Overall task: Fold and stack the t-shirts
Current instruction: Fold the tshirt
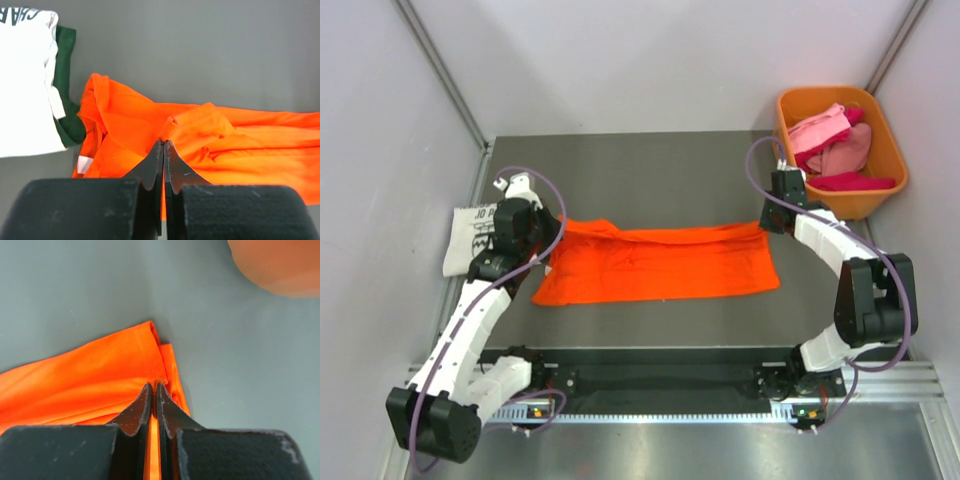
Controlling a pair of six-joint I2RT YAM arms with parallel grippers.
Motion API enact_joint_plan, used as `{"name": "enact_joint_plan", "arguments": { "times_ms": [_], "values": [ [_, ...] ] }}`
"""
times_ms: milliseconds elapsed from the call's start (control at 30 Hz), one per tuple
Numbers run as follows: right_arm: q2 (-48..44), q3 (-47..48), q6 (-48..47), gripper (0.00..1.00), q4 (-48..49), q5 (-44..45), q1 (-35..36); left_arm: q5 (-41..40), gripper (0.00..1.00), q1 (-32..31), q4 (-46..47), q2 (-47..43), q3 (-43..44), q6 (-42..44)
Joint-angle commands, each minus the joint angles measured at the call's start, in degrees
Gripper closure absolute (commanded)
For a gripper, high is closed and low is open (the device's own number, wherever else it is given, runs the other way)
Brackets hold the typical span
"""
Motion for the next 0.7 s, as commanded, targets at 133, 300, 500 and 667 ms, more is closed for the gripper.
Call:
{"name": "enact_joint_plan", "arguments": {
  "times_ms": [133, 300, 500, 667],
  "values": [
    [-1.94, -1.96, 1.47, 1.0, 2.84, 1.16, -0.63, 1.14, 1.0, -0.95, -3.31, -3.81, -3.77, -2.02],
    [-2.2, -3.54, 2.17, 1.0, 3.72, 2.13, -1.15, 1.58, 1.0, -2.0, -5.07, -6.7, -7.28, -4.04],
    [-3.61, -6.27, 3.93, 1.0, 5.56, 3.0, -1.6, 2.81, 1.0, -3.32, -4.98, -11.18, -13.77, -13.7],
    [-7.64, -10.92, 7.44, 0.9, 8.9, 5.2, -1.86, 1.76, 1.0, -3.24, -4.63, -19.43, -19.5, -19.33]
  ]
}}
